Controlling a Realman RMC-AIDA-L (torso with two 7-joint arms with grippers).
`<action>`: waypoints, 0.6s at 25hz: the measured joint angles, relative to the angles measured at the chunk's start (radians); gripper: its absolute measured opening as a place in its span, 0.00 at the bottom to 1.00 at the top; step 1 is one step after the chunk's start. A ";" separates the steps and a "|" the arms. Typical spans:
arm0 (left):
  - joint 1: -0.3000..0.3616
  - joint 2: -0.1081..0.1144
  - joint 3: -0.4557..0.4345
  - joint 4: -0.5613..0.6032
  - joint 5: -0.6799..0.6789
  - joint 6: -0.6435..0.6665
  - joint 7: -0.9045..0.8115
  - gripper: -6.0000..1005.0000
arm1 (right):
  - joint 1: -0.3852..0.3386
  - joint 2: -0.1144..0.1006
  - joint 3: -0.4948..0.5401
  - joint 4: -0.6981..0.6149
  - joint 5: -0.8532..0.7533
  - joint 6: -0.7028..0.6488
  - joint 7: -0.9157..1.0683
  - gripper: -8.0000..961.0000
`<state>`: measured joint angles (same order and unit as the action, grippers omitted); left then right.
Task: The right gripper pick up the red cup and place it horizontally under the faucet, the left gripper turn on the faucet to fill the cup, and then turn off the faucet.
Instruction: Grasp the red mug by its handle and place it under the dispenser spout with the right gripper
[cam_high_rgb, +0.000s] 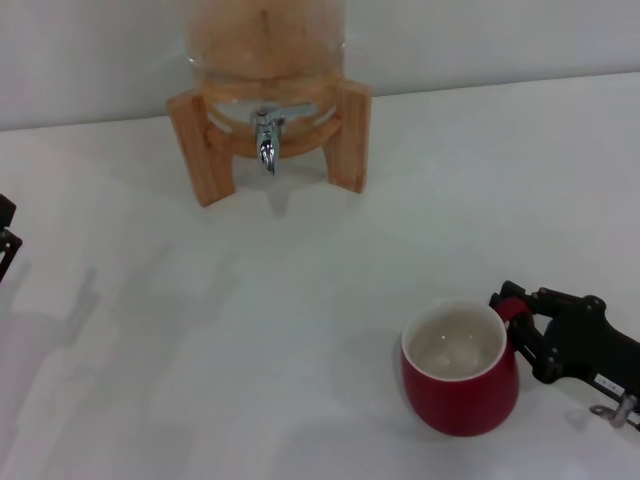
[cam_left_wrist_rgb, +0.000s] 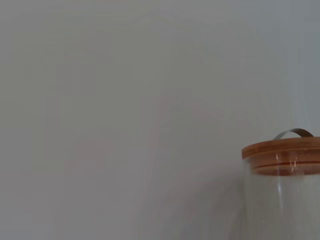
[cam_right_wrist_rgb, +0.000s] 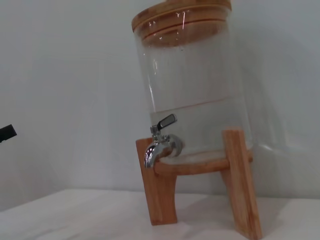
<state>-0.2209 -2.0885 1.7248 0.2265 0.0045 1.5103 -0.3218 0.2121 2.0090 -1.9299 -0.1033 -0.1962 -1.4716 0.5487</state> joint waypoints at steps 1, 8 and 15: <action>-0.001 0.000 0.000 -0.001 0.000 -0.001 0.000 0.83 | 0.000 0.000 0.000 0.000 0.000 0.000 0.000 0.17; -0.006 0.001 0.008 0.001 0.000 -0.032 -0.002 0.83 | 0.022 -0.001 -0.025 -0.094 -0.001 0.108 0.008 0.17; -0.013 0.004 0.014 -0.001 0.001 -0.037 -0.007 0.83 | 0.050 0.000 -0.053 -0.219 -0.002 0.258 0.023 0.17</action>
<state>-0.2340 -2.0849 1.7388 0.2252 0.0054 1.4736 -0.3287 0.2618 2.0086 -1.9832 -0.3222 -0.1978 -1.2133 0.5720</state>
